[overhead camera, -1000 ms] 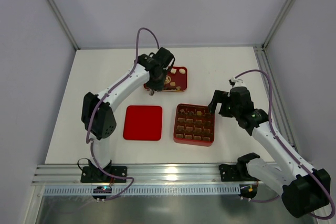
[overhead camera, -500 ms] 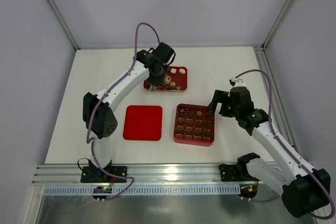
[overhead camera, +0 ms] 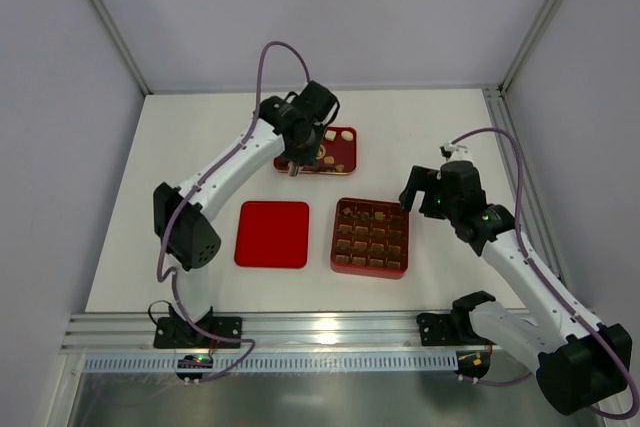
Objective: Pack the chocolate
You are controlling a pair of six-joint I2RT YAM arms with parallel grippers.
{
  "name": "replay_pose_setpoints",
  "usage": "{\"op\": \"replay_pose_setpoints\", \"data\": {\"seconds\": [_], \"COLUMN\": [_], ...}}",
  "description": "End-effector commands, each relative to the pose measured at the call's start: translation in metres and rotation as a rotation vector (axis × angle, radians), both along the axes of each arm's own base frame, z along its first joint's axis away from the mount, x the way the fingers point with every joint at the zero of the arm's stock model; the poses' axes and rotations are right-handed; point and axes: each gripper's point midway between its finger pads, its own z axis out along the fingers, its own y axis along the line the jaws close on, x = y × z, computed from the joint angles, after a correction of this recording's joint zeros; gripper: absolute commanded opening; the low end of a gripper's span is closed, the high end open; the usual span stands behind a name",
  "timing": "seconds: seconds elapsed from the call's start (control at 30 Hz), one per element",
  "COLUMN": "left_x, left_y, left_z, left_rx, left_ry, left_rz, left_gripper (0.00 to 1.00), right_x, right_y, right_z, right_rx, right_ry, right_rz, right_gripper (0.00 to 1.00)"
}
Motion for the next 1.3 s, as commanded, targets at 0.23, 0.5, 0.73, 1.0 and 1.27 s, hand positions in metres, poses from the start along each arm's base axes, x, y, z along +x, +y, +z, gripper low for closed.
{"op": "replay_pose_setpoints", "data": {"seconds": [0.23,0.5,0.73,1.0,1.27], "left_x": [-0.053,-0.101,-0.131,-0.155,-0.166], "left_y": [-0.061,-0.120,-0.150,-0.174,-0.176], "left_z": [0.066,0.060,0.045,0.026,0.011], "left_rx": [-0.141,-0.227,-0.274,-0.271,-0.241], "left_ry": [-0.124,-0.084,-0.039,0.005,0.028], "left_rz": [-0.134,-0.258,-0.318,-0.365,-0.380], "left_gripper": [0.25,0.26,0.26,0.25,0.26], "right_x": [0.007,-0.004,-0.012,-0.015,-0.016], "right_y": [-0.019,-0.042,-0.053,-0.057,-0.055], "right_z": [0.055,0.076,0.079,0.077,0.074], "right_rx": [-0.009,-0.030,-0.041,-0.048,-0.042], "right_ry": [-0.109,-0.145,-0.147,-0.147,-0.147], "right_rz": [-0.098,-0.194,-0.236,-0.243,-0.232], "right_gripper": [1.00,1.00,1.00,1.00,1.00]}}
